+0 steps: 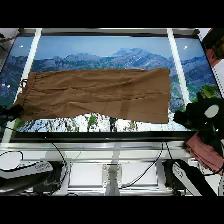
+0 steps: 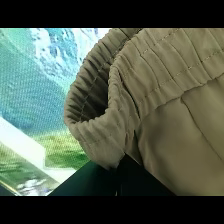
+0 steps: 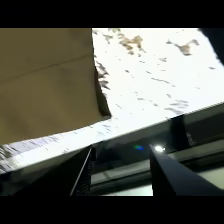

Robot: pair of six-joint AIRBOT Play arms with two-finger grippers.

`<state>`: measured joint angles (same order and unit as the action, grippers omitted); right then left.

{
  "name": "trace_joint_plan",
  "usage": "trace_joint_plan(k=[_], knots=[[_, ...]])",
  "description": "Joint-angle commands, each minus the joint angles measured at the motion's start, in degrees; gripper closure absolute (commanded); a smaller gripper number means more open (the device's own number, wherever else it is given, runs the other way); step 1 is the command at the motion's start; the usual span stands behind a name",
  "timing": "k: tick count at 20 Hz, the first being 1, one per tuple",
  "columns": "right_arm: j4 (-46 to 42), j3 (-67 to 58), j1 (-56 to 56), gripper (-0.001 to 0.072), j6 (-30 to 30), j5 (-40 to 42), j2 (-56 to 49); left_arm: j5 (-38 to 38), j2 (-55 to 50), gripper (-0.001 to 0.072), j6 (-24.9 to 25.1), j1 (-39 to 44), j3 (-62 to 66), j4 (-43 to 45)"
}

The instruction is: Fold the clothes and pants, and hang the long-sleeved shirts on hangers.

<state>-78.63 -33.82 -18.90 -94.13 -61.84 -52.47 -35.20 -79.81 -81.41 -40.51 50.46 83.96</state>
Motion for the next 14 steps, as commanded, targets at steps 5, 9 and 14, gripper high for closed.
trace_joint_plan(k=[5, 9, 14], knots=[[11.89, 4.76, -0.04, 0.0329, -2.69, 13.55, -11.34, 0.04, 0.02, 0.0666, 0.04, 0.0, 0.0, 0.0], [16.76, 4.79, -0.04, 0.0331, -2.23, 19.89, -14.71, 0.02, 0.02, 0.0665, 0.07, 0.0, 0.0, 0.0], [18.86, 4.72, -0.02, 0.0681, -1.36, 20.74, -14.64, -0.04, 0.02, 0.0665, 0.02, 0.0, 0.0, -0.02]])
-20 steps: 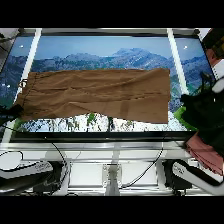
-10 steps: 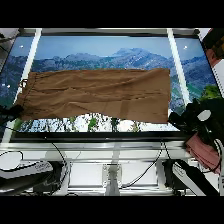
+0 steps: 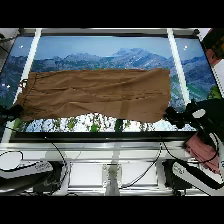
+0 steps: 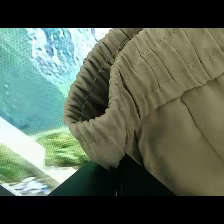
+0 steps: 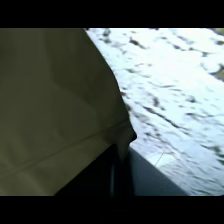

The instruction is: Fold the clothes and pants, and hang the long-sleeved shirts on hangers.

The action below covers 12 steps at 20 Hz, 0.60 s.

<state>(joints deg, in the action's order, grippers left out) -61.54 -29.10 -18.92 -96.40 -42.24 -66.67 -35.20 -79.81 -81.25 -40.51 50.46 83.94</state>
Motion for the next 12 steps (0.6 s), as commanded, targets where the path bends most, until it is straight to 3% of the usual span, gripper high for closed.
trace_joint_plan(k=[1, 4, 7, 9, 12], knots=[[1.51, -0.55, 0.0, 0.07, 2.64, 0.42, -0.44, -0.09, 0.04, 0.0665, -0.13, 0.0, 0.0, 0.0], [-1.88, -7.08, 0.0, 0.07, 6.38, -7.06, -0.44, -1.99, 1.29, 0.0665, 0.02, 0.0, 0.02, 0.02], [-12.28, -18.34, 0.0, 0.07, 6.36, -19.63, -0.44, -4.66, 6.1, 0.0665, 6.75, -0.33, 0.04, 0.55], [-16.72, -25.92, 0.0, 0.07, 6.56, -26.53, -0.35, -4.96, 10.62, 0.0666, 7.61, -0.55, 0.04, 3.61], [-18.14, -34.42, 0.0, 0.07, 7.54, -28.87, 0.5, -4.96, 17.05, 0.0665, 8.76, -1.14, 0.04, 4.15]])
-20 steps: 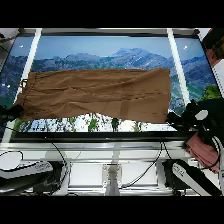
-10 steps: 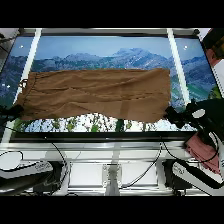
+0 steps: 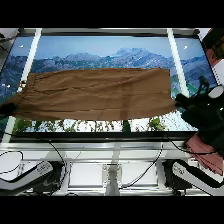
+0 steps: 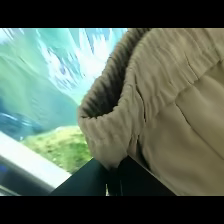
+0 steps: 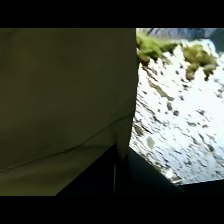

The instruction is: Fold the clothes and pants, and hang the long-sleeved shirts on hangers.

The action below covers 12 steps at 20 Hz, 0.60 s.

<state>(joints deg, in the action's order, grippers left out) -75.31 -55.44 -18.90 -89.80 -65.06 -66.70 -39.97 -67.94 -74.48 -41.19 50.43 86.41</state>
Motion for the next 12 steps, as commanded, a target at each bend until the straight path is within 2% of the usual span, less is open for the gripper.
trace_joint_plan(k=[1, 7, 9, 12], knots=[[-4.26, -10.23, -0.02, 0.07, 0.94, -6.14, 0.7, -0.2, 6.73, 0.0666, 1.9, -0.44, 0.07, 1.66], [-2.71, -15.76, 0.02, 0.07, 0.9, -7.48, 0.85, 0.17, 12.85, 0.0666, 1.31, -0.42, 0.07, 1.38], [0.76, -15.74, 0.04, 0.0701, 0.76, -1.4, 0.57, 3.48, 13.18, 0.0667, 0.2, -0.42, 0.07, -2.1], [4.57, -15.74, 0.15, 0.0701, -1.92, 11.47, -1.22, 11.78, 10.93, 0.067, -4.22, 0.28, 0.07, -12.13]])
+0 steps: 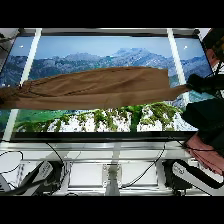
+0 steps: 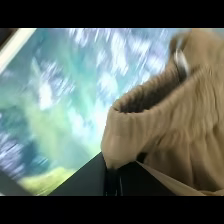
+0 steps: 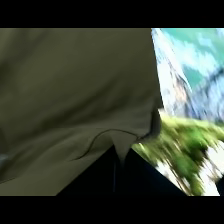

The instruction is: Fold the clothes and pants, and hang the long-sleeved shirts on hangers.

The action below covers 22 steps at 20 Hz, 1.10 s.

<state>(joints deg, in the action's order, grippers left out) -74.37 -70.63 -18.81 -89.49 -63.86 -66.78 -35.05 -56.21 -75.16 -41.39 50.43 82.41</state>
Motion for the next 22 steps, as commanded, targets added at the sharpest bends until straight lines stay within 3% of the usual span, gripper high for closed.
trace_joint_plan(k=[1, 3, 7, 11, 16, 17, 18, 19, 22], knots=[[3.67, -0.57, 0.44, 0.0701, -4.42, 14.05, -2.32, 8.87, -2.49, 0.067, -4.46, 1.25, 0.09, -10.23], [3.8, -0.57, 2.1, 0.0702, -7.3, 20.92, -5.64, 11.5, -6.23, 0.067, -6.23, 3.61, 0.11, -12.31], [3.8, -3.8, 6.43, 0.0702, -12.94, 32.24, -17.07, 19.43, -15.45, 0.0671, -16.61, 8.94, 0.39, -12.46], [3.82, -16.13, 8.83, 0.0702, -16.55, 35.15, -30.51, 24.7, -23.34, 0.0671, -23.56, 12.59, 4.85, -12.46], [4.07, -25.03, 9.22, 0.0694, -20.63, 39.89, -37.92, 30.18, -27.93, 0.0665, -25.16, 15.02, 8.83, -12.41], [4.0, -25.03, 9.22, 0.0483, -20.57, 40.52, -37.92, 31.23, -28.06, 0.0552, -25.14, 15.28, 8.83, -12.39], [4.0, -25.07, 9.22, 0.0118, -20.5, 40.52, -37.9, 31.3, -28.04, 0.0206, -24.9, 15.28, 8.83, -11.87], [4.0, -25.09, 9.2, 0.0007, -20.37, 39.91, -37.79, 30.88, -28.0, 0.002, -24.87, 15.28, 8.83, -11.41], [3.39, -25.09, 9.16, 0.0023, -20.37, 35.28, -36.94, 26.75, -26.88, 0.0006, -24.46, 14.29, 8.81, -10.4]])
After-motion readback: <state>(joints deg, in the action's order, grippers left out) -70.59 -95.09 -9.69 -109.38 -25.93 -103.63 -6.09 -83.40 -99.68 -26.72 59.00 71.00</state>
